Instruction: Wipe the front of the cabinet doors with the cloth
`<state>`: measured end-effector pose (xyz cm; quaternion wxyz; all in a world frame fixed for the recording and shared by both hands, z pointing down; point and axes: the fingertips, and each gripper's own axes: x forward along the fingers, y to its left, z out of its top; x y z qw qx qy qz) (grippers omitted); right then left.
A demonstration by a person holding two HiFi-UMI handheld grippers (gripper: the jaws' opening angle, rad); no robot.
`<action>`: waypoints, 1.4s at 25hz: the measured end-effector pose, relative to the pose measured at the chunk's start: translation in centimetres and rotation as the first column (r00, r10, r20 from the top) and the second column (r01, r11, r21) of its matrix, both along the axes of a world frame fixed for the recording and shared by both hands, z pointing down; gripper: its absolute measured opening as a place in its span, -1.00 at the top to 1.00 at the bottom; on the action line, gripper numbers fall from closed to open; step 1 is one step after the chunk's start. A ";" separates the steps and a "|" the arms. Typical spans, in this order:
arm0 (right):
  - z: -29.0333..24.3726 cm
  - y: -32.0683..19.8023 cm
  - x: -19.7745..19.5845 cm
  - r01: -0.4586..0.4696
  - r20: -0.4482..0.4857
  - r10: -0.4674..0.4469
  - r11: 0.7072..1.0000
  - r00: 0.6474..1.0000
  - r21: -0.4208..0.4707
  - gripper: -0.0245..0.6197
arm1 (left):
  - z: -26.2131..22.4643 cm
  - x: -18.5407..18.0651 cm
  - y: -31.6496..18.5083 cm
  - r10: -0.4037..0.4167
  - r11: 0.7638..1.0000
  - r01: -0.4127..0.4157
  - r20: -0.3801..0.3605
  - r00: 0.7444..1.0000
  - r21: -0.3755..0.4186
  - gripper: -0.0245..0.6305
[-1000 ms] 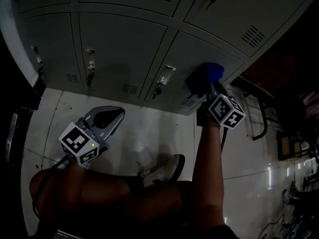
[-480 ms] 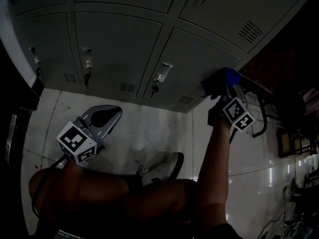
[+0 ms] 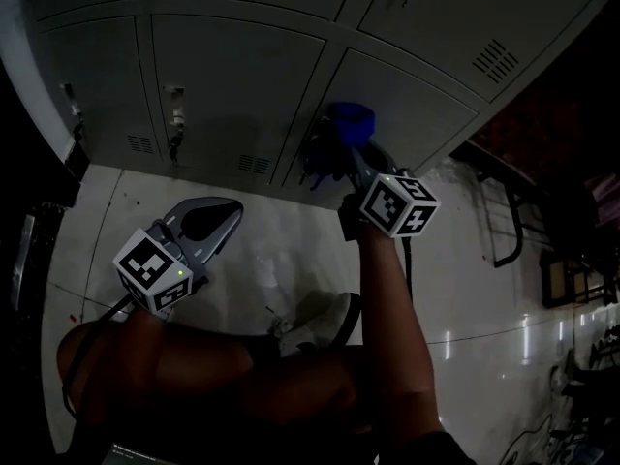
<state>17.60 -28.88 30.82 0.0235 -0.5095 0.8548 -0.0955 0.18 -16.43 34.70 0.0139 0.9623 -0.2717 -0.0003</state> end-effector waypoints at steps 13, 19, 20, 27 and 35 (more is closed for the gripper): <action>4.1 -1.6 -1.4 -0.045 -0.129 0.039 0.998 0.991 -0.047 0.71 | 0.0 -0.1 0.0 0.001 1.000 -0.001 -0.010 1.000 -0.006 0.91; 3.9 -1.0 3.2 -0.133 -0.099 0.127 0.990 0.987 -0.050 0.71 | 0.0 -0.1 0.2 0.002 1.000 -0.002 -0.008 1.000 -0.006 0.91; 3.9 -0.9 3.8 -0.142 -0.095 0.137 0.989 0.986 -0.050 0.71 | 0.0 -0.1 0.2 0.002 1.000 -0.002 -0.008 1.000 -0.006 0.91; 4.1 -0.2 7.5 -0.216 -0.084 0.211 0.975 0.974 -0.054 0.71 | 0.0 -0.1 0.2 0.004 1.000 -0.004 -0.011 1.000 -0.009 0.91; 4.6 0.6 12.0 -0.316 -0.025 0.315 0.945 0.949 -0.085 0.71 | -0.2 -0.2 0.1 0.005 1.000 -0.005 -0.027 1.000 -0.009 0.91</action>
